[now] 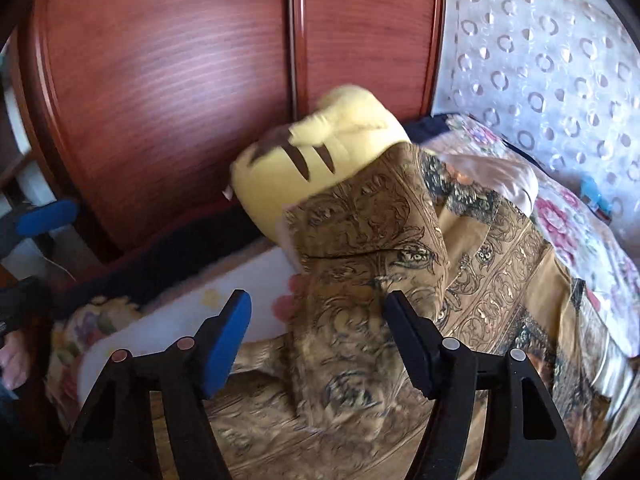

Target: Fold small clothes

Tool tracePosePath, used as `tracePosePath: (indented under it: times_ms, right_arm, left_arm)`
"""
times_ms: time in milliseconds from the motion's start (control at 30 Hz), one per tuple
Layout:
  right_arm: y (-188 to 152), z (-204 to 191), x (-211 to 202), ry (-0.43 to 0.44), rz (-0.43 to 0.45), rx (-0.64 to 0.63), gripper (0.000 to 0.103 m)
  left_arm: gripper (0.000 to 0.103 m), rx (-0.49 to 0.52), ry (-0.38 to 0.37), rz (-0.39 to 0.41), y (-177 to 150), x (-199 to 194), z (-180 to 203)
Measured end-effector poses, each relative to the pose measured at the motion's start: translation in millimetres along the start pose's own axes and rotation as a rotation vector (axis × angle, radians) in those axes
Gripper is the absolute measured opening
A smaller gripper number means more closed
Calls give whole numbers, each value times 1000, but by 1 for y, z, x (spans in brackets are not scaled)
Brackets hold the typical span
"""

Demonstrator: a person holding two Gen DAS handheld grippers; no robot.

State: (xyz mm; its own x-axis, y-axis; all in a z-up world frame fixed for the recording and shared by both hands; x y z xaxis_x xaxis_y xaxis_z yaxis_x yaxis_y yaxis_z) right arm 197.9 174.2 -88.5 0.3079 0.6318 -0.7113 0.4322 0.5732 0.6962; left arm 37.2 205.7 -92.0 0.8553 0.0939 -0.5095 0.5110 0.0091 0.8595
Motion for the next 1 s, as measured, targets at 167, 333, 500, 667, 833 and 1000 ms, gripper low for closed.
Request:
tracePosePath:
  times_ms: [167,333,500,667,833,1000]
  right_arm:
    - [-6,8,29,-93,-76,3,53]
    - [5,24,16,-43,11,76,14]
    - [10,54,-6,11,119,204,13]
    - [-3,97,-19,-65,153,301,13]
    - [-27,135,-27,-101,120,363,14]
    - [-54,147,-42,-156,86,329,29]
  left_arm:
    - [80,9,-21,-10,-2,3,5]
    - [80,21,-35,-18,-2,5,14]
    - [80,37,-48,-18,0,7,24]
    - [80,55,-60,-20,3,9,33]
    - [80,48,-75,-28,3,16,37]
    - [80,57,-99,-42,4,26,49]
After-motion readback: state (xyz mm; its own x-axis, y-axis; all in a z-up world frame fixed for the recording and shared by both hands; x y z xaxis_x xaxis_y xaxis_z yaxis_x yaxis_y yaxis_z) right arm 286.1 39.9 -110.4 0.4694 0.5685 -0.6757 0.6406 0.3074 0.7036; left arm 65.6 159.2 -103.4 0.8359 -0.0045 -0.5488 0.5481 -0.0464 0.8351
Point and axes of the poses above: each gripper's, at about its wrist camera, not at the fingertips, and x roughly the way its jaws point, z to its right, y to its top, the point moved 6 cm from there along x, roughly the way its jaws point, and after that the axes turned 11 degrees about x, right-handed, at the moved point
